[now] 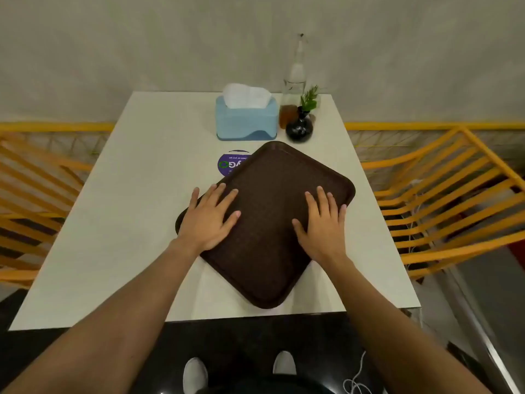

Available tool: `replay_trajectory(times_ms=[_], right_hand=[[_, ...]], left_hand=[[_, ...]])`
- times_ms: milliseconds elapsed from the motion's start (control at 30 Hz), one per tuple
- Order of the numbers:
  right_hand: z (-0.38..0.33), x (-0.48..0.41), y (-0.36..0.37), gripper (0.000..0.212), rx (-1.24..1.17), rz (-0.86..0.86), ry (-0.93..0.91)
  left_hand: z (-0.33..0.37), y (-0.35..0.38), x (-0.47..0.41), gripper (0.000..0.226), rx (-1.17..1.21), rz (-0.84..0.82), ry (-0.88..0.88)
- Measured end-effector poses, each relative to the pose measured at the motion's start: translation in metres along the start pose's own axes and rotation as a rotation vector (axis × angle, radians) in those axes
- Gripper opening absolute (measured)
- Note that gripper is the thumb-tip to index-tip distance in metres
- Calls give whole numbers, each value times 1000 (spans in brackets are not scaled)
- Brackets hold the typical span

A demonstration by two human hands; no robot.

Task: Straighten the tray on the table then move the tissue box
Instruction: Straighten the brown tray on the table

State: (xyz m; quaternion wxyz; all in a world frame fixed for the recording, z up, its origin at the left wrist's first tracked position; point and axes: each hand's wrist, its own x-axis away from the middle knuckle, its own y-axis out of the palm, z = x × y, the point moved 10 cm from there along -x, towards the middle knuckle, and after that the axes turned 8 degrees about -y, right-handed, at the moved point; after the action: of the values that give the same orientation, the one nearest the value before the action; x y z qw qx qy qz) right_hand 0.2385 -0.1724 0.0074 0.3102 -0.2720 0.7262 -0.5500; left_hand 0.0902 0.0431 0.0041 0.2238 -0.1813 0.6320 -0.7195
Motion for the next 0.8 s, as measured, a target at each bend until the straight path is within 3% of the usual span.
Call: replay_trajectory(times_ms=[167,333,800], right_hand=[[21,16,20,68,10,-126,86],[31,16,28,66,-58,-143,84],[-21,-40,47,61,-78,-190,-245]], left_hand=[[-30,21,8,71,-2,-55,-169],[-33,27,14,72,-1,-49,-204],[-76,22,93,74,2,-14,-573]])
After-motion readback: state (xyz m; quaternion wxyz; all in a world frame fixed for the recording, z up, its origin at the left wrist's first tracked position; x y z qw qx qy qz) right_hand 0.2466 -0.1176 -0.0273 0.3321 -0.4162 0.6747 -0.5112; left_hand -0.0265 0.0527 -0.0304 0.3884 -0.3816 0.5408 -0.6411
